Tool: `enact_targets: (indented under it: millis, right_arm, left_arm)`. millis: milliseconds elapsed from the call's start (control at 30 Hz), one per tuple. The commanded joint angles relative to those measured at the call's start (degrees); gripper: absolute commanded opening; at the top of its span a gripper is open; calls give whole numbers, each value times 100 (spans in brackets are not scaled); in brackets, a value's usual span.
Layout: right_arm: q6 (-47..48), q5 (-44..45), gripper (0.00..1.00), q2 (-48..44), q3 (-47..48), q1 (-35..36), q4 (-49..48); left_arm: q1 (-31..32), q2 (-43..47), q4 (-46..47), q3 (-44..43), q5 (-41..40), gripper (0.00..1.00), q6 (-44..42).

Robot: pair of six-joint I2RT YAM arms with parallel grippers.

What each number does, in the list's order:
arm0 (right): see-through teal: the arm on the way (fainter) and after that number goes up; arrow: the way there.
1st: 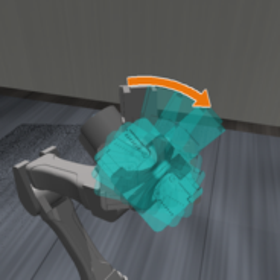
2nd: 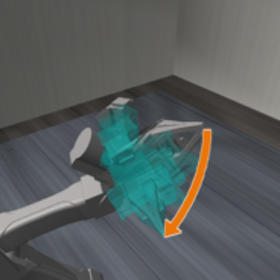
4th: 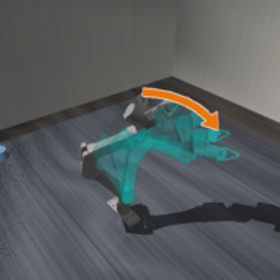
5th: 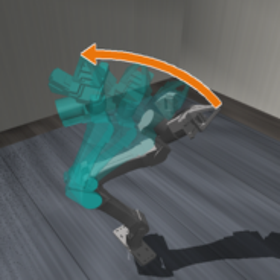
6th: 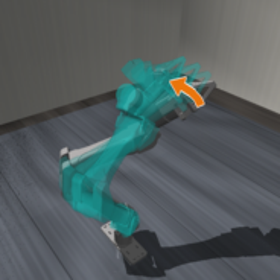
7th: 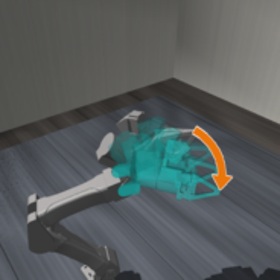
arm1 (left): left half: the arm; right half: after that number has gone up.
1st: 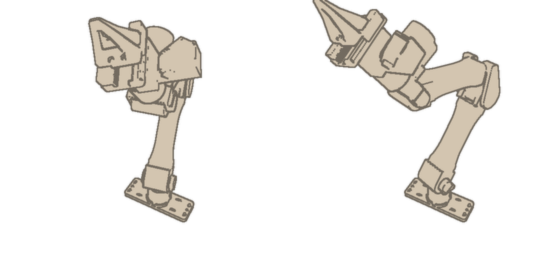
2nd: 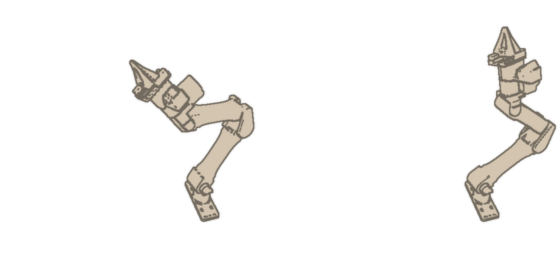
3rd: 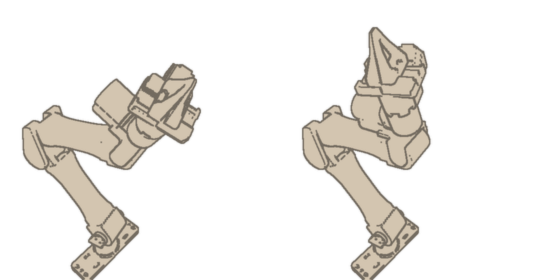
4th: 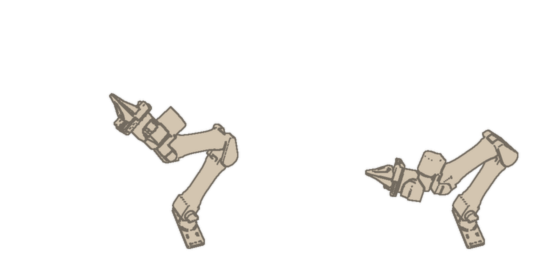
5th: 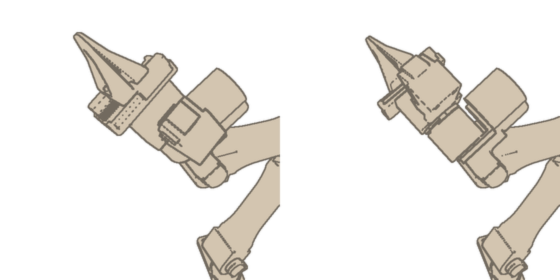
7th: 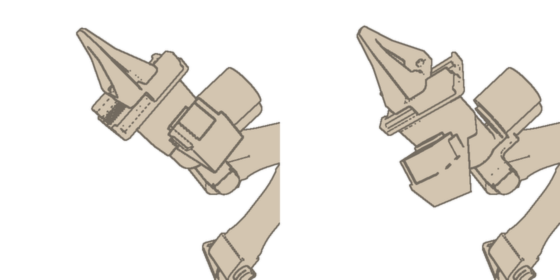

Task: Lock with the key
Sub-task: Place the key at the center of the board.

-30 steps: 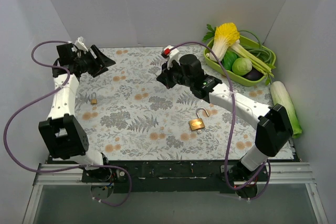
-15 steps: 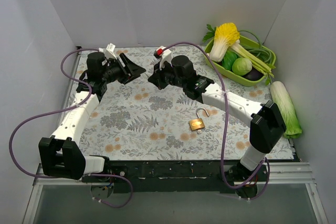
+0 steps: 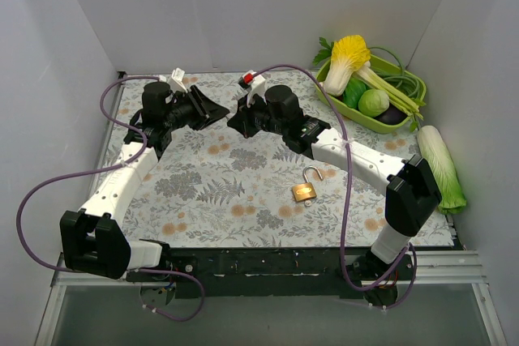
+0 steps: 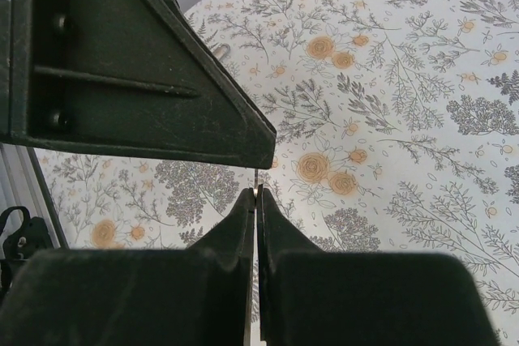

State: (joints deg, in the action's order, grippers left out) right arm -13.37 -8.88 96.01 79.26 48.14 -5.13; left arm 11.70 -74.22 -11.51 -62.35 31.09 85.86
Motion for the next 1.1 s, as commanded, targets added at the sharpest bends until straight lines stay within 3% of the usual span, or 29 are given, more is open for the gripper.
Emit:
enact_targets:
  millis: [0, 167, 300, 333, 400, 433, 533, 733, 833, 1067]
  right_arm:
    - [-96, -61, 1, -117, 151, 20, -436]
    - [-122, -96, 1, -126, 160, 20, -445]
    - [-105, -139, 1, -117, 151, 20, -437]
    - [-96, -192, 6, -117, 168, 20, -402]
    - [-17, -376, 28, -91, 221, -15, -279]
    - [9, -412, 48, -100, 230, -33, -200]
    - [158, -649, 68, -222, 116, -243, 160]
    - [764, -1457, 82, -662, -420, -1025, 1091]
    - [1230, -1686, 87, -794, -561, -1298, 1627]
    - [1477, -2091, 89, -1040, -1132, -1711, 1875]
  left_arm:
    - [60, 188, 96, -32, -95, 27, 9]
    - [86, 179, 96, -50, -112, 18, 0]
    - [95, 214, 114, 3, -112, 0, 27]
    - [95, 206, 105, 12, -164, 0, 18]
    - [78, 180, -44, -49, -296, 0, -113]
    - [52, 153, -149, -102, -349, 0, -218]
    - [-80, -66, -667, -392, -656, 0, -1069]
    - [-836, -1276, -2695, -1051, -648, 0, -3001]
    - [-1135, -1753, -3276, -1271, -972, 0, -4064]
    - [-1943, -3229, -4166, -2166, -1570, 0, -5201]
